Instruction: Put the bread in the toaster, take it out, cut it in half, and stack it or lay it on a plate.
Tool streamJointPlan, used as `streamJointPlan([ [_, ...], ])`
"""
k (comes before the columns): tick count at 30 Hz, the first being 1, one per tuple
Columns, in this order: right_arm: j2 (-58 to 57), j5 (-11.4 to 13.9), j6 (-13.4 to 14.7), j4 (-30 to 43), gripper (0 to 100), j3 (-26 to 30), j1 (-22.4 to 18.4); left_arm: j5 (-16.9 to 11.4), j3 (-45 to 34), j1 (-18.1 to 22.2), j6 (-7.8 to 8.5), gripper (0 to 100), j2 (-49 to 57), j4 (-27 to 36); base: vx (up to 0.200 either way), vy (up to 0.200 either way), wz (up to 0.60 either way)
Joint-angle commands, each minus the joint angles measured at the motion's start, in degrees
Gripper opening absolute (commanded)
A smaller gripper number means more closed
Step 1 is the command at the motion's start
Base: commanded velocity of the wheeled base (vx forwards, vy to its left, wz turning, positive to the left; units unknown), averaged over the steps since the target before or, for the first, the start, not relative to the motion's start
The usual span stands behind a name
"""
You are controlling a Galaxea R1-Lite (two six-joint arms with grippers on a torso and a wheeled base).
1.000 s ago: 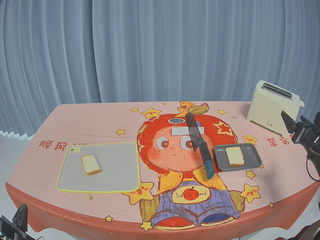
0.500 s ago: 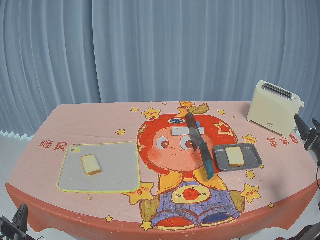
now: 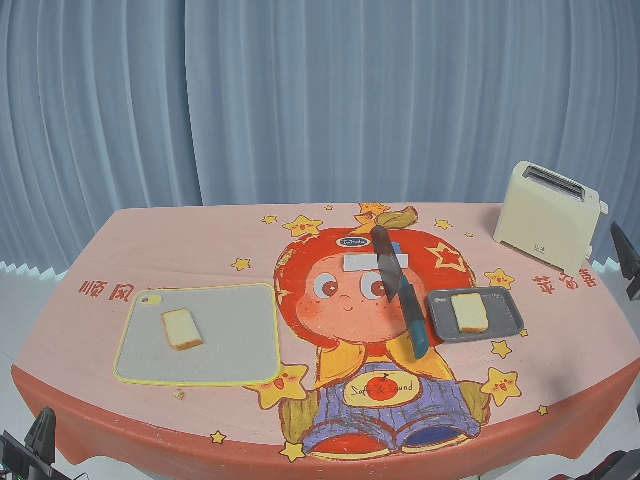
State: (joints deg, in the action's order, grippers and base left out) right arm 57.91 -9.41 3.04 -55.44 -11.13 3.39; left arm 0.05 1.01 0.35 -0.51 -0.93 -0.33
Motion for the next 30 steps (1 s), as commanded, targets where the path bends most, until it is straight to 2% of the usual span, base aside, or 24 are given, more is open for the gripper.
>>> streamJointPlan([
  [1,-3.6,0.5,-0.8,3.1,100,0.4,0.0,0.0,-1.0,0.0,-0.02,0,0.9,0.0,0.0,0.0,0.0],
  [5,-8.0,1.9,-0.8,9.9,100,-0.8,0.0,0.0,-1.0,0.1,-0.02,0,0.9,0.0,0.0,0.0,0.0],
  [10,-12.2,2.4,-0.8,16.7,100,-2.1,-0.2,0.0,-1.0,0.0,-0.02,0,0.9,0.0,0.0,0.0,0.0],
  [21,-16.2,2.5,-0.8,19.2,100,-1.1,0.0,0.0,-1.0,0.0,-0.02,0,0.9,0.0,0.0,0.0,0.0],
  [28,-19.5,2.6,-0.8,23.4,100,-1.8,0.2,0.0,-1.0,0.1,-0.02,0,0.9,0.0,0.0,0.0,0.0],
  [30,-22.1,4.4,-1.2,26.4,100,-2.0,0.1,0.0,-1.0,0.0,-0.02,0,0.9,0.0,0.0,0.0,0.0],
])
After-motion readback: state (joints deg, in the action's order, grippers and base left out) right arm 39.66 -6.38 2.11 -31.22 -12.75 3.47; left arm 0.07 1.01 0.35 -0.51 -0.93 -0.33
